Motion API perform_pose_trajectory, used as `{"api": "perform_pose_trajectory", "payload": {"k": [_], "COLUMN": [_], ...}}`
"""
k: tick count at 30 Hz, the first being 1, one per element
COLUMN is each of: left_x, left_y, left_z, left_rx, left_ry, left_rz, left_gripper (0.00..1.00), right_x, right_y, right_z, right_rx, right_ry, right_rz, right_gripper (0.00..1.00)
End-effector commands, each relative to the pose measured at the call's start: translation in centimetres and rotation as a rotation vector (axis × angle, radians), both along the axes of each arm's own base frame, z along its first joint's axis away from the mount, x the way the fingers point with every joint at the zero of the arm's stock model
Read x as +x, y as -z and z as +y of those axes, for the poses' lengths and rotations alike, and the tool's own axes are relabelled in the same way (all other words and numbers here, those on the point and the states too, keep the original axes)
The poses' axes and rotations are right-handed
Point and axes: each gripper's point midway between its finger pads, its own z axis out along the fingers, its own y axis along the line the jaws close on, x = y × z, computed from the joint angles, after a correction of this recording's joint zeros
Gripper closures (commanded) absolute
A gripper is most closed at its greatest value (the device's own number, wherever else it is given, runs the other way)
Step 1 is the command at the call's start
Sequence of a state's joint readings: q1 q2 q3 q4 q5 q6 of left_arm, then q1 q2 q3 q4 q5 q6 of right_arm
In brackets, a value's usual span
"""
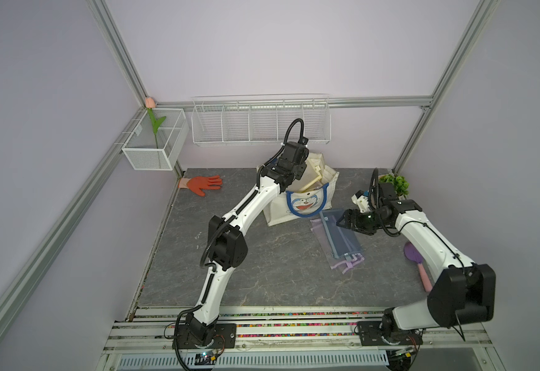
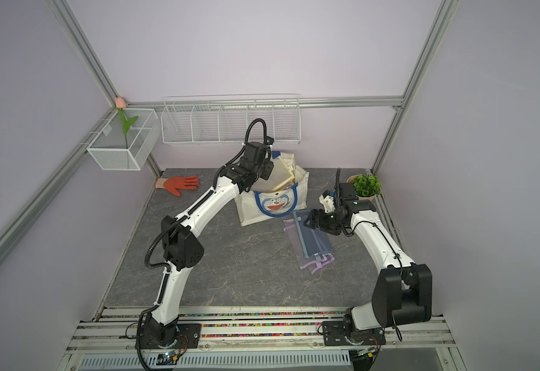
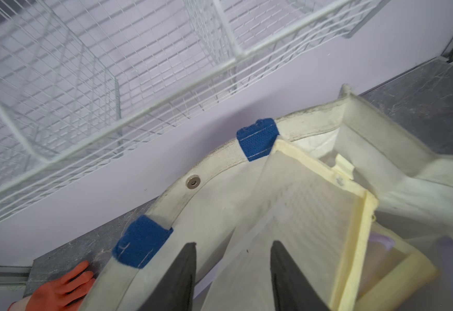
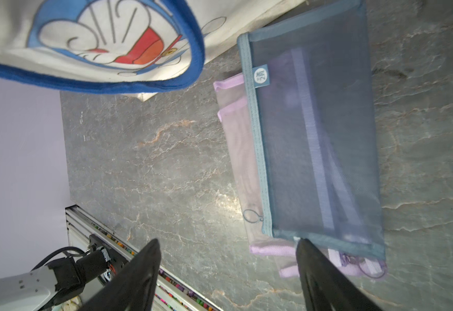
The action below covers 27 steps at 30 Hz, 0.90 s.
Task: Put the pencil pouch into the canvas bag
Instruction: Move the pencil pouches to the center of the board.
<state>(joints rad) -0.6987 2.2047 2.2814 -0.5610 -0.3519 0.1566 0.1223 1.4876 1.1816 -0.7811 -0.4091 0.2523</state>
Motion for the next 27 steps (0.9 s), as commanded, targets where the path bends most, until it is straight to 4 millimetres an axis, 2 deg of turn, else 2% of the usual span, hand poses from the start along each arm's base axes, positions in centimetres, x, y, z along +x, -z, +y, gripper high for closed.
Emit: {"api": "perform_pose_trajectory", "payload": {"k": [1, 2, 7, 11, 14, 17, 20, 24, 27], "left_x": [-4.2, -5.6, -12.8, -18.8, -21.8, -23.8, -24.7, -25.3, -25.6], "left_y": [-4.0, -4.2, -3.2, -0.8, 2.1, 4.9, 7.4, 9.3, 10.2], "left_z": [-0.3, -0.2, 0.1, -0.2, 0.3, 0.9, 1.9, 2.5, 2.5], "left_rx": [-0.066, -0.086, -0.267, -0.385, -0.47, -0.554, -0.585, -0.598, -0.599], "left_ry": [0.017, 0.02, 0.077, 0.156, 0.16, 0.14, 0.095, 0.058, 0.05], "left_rz": [-0.033, -0.027, 0.083, 0.207, 0.311, 0.384, 0.435, 0.475, 0.505], "left_gripper": [0.52, 0.51, 0.49, 0.49, 0.49, 0.49, 0.49, 0.49, 0.49], "right_x": [1.8, 2.2, 3.5, 3.4, 2.4, 0.8, -1.5, -5.3, -7.1], "right_y": [2.2, 3.0, 7.1, 9.3, 10.3, 10.9, 11.1, 11.1, 9.9], "right_z": [-0.7, -0.9, -0.7, -0.1, 0.6, 2.1, 4.5, 8.4, 10.1], "right_rx": [-0.029, -0.034, -0.044, -0.017, -0.017, 0.021, 0.053, 0.097, 0.139], "right_ry": [-0.002, 0.0, -0.021, -0.025, -0.037, -0.048, -0.078, -0.157, -0.184], "right_rz": [-0.005, 0.006, 0.081, 0.135, 0.163, 0.199, 0.227, 0.268, 0.274], "right_gripper": [0.19, 0.19, 0.21, 0.23, 0.23, 0.23, 0.23, 0.23, 0.23]}}
